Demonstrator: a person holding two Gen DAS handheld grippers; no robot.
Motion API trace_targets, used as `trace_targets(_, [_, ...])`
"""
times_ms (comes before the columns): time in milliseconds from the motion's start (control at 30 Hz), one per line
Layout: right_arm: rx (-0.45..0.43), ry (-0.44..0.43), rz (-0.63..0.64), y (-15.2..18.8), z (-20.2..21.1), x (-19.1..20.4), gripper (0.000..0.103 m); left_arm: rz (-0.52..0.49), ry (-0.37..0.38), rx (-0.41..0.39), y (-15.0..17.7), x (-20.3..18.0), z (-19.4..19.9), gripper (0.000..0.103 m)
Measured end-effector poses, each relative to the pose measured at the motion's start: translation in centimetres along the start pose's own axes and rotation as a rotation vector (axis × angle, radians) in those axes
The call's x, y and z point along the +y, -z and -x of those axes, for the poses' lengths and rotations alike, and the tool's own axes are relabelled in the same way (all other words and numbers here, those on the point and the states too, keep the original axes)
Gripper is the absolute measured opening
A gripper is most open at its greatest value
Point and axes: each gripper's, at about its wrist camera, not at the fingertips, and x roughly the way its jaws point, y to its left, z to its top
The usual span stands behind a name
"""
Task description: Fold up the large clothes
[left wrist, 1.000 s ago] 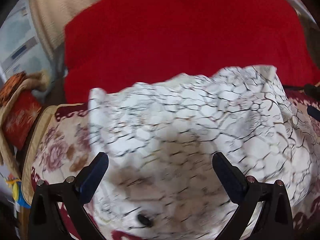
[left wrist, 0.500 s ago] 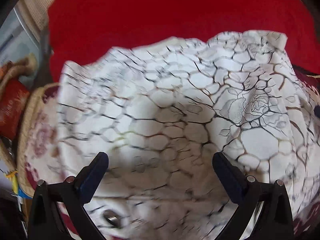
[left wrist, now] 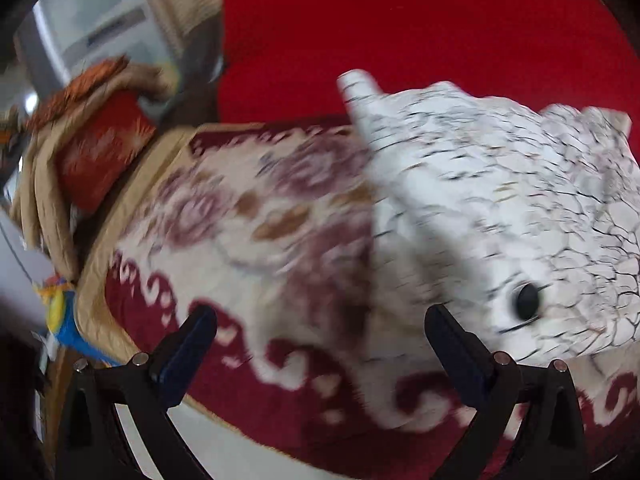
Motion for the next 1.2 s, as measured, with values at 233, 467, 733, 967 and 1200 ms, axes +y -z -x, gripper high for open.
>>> trace_targets(233, [-0.066, -0.057, -0.016, 0.1, 1.9, 0.3, 0.079, 0.092, 0.248, -0.032, -0.8, 2.0, -0.3, 0.103])
trace_targets(467, [-0.025, -0.025, 0.001, 0.3, 0.6, 0.2, 0.079, 0.199, 0.452, 0.100, -2.3, -0.3, -4.9, 0.103])
trace_targets(733, [-0.024, -0.017, 0.016, 0.0, 0.3, 0.2, 0.079, 0.280, 0.699, 0.302, -6.3, -2.6, -10.3, 0.103])
trace_targets(967, [-0.032, -0.009, 0.027, -0.2, -0.2, 0.4, 0.079, 0.254, 0.660, 0.250, -7.6, -3.9, -10.2, 0.055])
trace_targets(1200, [-0.052, -0.011, 0.041, -0.5, -0.6, 0.5, 0.079, 0.113, 0.685, 0.170, -8.6, -6.3, -8.1, 0.065])
